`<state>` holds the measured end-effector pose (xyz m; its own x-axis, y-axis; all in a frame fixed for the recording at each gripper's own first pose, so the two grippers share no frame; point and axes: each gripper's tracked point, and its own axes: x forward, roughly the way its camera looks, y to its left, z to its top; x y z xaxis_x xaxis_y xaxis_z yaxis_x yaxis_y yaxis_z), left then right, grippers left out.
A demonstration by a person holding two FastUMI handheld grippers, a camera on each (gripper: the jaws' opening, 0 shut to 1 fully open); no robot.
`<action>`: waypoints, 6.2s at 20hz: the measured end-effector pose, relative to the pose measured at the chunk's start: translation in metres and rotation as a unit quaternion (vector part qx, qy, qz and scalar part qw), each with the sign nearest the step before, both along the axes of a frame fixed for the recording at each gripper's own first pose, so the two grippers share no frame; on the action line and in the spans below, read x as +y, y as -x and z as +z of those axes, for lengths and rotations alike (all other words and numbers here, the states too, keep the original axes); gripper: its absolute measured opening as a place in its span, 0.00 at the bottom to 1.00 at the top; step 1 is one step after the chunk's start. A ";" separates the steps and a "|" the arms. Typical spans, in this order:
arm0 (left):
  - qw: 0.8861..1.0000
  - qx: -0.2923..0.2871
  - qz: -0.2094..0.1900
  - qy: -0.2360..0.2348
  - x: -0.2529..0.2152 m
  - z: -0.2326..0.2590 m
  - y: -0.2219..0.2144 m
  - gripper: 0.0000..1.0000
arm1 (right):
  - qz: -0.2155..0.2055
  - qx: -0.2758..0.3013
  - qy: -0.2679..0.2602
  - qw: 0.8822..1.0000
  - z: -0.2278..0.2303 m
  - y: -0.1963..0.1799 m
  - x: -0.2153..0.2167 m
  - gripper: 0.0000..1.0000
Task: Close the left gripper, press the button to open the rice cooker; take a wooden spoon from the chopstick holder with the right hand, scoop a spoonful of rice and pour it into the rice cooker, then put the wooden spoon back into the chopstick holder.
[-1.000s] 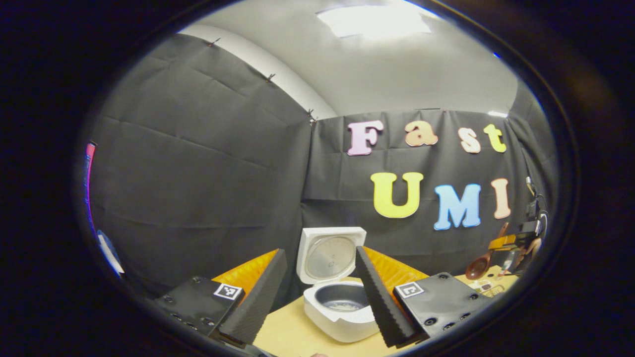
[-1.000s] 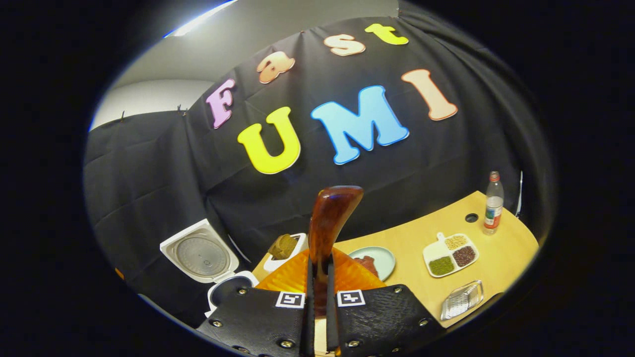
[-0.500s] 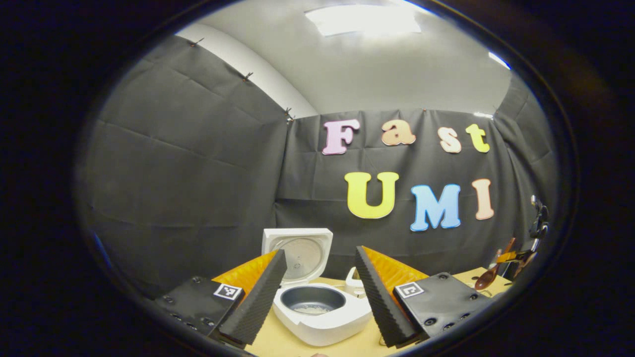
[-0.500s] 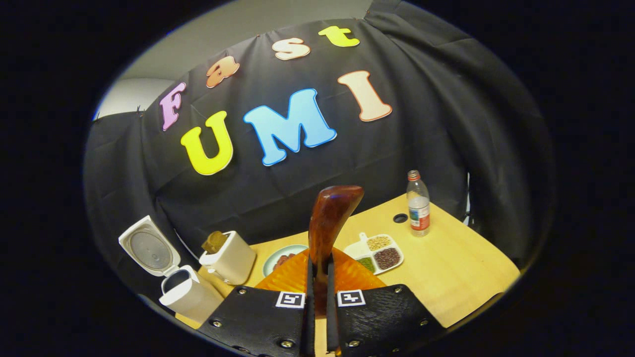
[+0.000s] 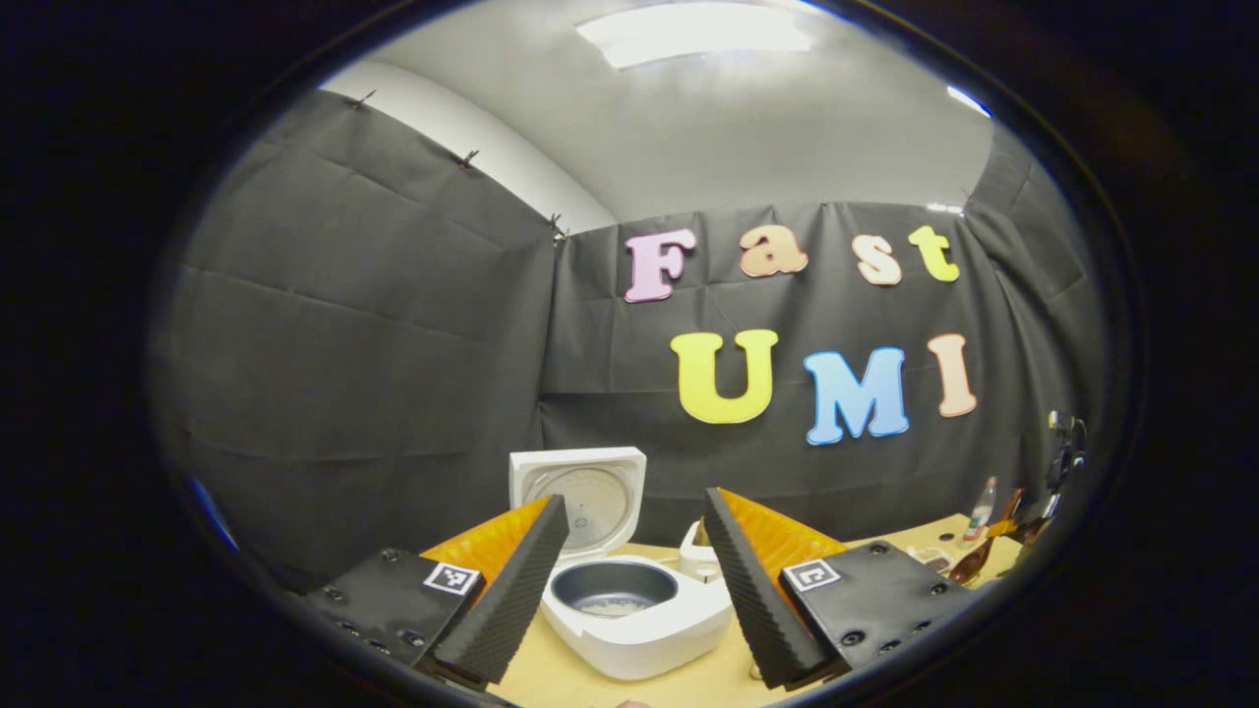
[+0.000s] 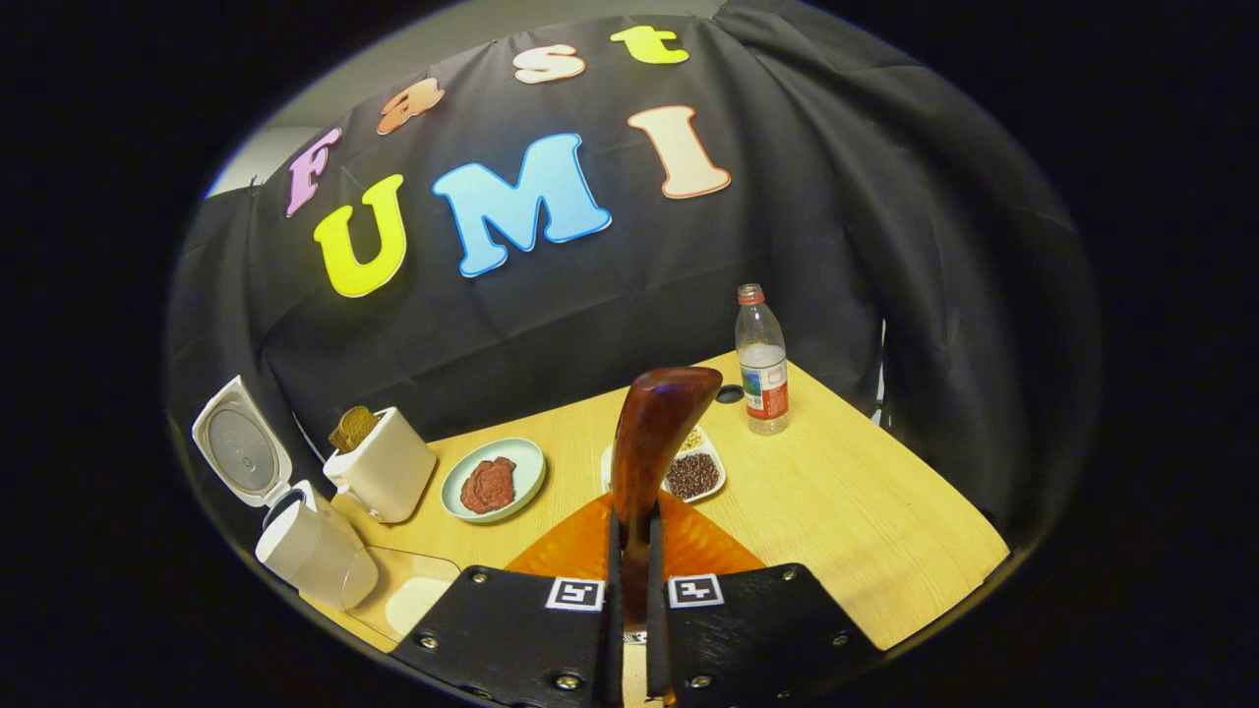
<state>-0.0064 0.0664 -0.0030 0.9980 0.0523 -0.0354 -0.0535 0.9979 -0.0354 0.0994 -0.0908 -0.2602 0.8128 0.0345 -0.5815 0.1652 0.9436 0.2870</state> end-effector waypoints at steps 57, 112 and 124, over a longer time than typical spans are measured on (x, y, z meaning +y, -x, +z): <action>0.982 0.180 0.051 0.029 0.156 -0.108 -0.400 0.96 | -0.104 -0.170 0.227 0.953 0.186 0.129 -0.020 0.99; 0.987 0.085 -0.133 0.022 -0.067 -0.094 -0.133 0.96 | 0.054 -0.255 0.147 0.954 0.230 0.062 0.075 0.99; 0.987 0.032 -0.135 0.075 -0.070 -0.036 -0.038 0.96 | 0.102 -0.277 0.116 0.948 0.226 0.083 0.140 0.99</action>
